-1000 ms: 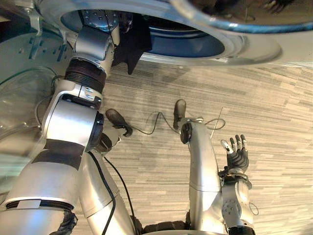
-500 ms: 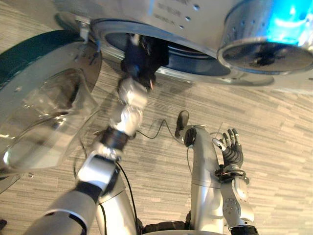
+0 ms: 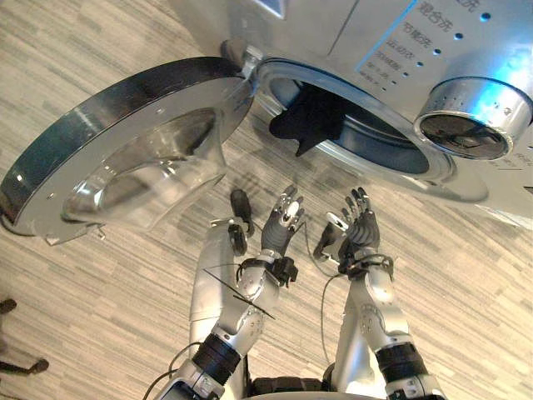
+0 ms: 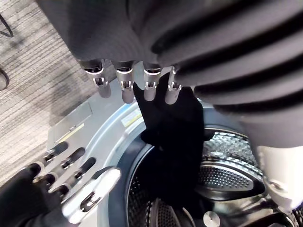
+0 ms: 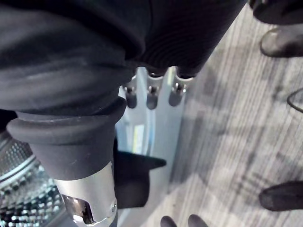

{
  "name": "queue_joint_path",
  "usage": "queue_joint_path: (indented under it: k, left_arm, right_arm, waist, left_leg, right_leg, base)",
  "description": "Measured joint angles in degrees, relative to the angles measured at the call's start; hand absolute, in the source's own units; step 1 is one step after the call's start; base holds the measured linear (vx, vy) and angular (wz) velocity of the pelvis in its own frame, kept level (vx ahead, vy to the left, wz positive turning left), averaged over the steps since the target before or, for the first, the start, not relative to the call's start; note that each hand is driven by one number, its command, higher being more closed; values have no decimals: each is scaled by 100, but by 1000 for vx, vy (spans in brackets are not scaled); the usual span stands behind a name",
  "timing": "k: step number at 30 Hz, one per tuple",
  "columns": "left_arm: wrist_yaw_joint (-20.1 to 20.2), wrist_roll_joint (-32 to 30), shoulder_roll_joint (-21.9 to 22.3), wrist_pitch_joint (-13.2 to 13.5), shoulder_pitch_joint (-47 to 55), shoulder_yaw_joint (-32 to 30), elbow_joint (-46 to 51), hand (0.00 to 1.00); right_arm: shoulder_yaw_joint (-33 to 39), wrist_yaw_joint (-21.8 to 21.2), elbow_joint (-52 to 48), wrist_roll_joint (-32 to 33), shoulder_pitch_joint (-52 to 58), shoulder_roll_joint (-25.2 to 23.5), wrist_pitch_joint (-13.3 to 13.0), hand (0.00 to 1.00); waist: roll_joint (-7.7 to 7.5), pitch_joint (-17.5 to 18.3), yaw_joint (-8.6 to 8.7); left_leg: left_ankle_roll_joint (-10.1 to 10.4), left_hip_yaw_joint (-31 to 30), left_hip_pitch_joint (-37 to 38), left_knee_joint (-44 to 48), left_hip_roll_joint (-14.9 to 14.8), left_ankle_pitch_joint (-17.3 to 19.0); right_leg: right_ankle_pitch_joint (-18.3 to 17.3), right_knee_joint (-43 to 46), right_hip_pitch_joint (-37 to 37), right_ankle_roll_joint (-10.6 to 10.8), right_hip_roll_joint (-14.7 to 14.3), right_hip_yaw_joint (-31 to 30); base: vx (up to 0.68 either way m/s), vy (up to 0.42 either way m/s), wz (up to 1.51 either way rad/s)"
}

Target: Pick up the laundry basket with both hands and put the clothes into the washing machine.

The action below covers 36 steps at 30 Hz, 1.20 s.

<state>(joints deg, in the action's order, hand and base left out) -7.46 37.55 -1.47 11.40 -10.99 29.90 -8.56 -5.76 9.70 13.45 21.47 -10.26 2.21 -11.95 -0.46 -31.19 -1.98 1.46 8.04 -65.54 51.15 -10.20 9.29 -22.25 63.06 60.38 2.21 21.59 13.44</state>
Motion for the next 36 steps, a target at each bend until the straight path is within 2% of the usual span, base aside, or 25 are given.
queue_joint_path:
  k: [7,8,12,15,19,24,27,33,36]
  left_arm:
    - [175,10,-51,-47,186,-27,20,0]
    - [216,10,-51,-90,215,-33,20,0]
    - [250,11,-85,-143,444,-37,196,0]
    - [327,113,-107,-167,590,-34,318,0]
    - [403,222,-104,-219,590,-22,362,0]
    - [483,-121,-115,-215,591,53,635,0]
    - [480,-147,-104,-210,592,214,806,0]
    - [427,-221,-138,-130,637,278,1253,0]
    - [309,-216,-157,-71,692,362,1509,0]
  right_arm:
    - [-194,-142,1449,353,-1097,59,30,0]
    - [-200,-200,1764,405,-1313,66,94,0]
    - [-218,-235,2752,658,-2143,113,194,0]
    - [-230,-228,3358,847,-2874,386,339,0]
    - [-348,-218,3595,1284,-3407,793,336,0]
    - [-530,-197,4103,1523,-3892,1351,343,0]
    - [-602,-92,4212,1716,-3973,1645,349,0]
    - [-895,67,4428,2117,-4479,2079,339,0]
    - [-990,318,4577,2420,-4941,2295,331,0]
  waist:
    - [90,-5,-117]
    - [111,-11,-200]
    - [229,-18,-344]
    - [305,-25,-522]
    - [381,-33,-632]
    - [410,-35,-745]
    - [550,-34,-857]
    - [563,-32,-945]
    - [564,-32,-989]
  left_leg:
    - [70,-174,94,-360,222,-268]
    - [78,-193,84,-385,232,-292]
    - [77,-321,-63,-338,335,-340]
    - [62,-391,-286,-180,415,-350]
    - [56,-494,-592,-15,488,-344]
    - [62,-615,-1090,216,612,-332]
    - [61,-696,-1324,331,683,-332]
    - [44,-779,-1779,517,711,-372]
    - [27,-807,-2065,639,710,-361]
  right_leg:
    - [-54,-24,-142,-42,161,235]
    - [-66,-18,-142,-40,169,261]
    - [-191,138,-110,-41,296,388]
    - [-313,371,58,-33,401,413]
    - [-405,572,265,6,477,456]
    - [-515,887,686,-20,642,469]
    - [-609,1041,821,-25,726,539]
    - [-639,1207,1193,-36,761,555]
    - [-639,1281,1424,-36,770,557]
  base:
    - [-67,-75,22]
    - [-59,-52,15]
    - [-49,-61,26]
    - [-43,-48,20]
    - [-49,-24,18]
    - [-55,-9,14]
    - [-40,-11,22]
    - [-18,3,4]
    - [0,0,0]
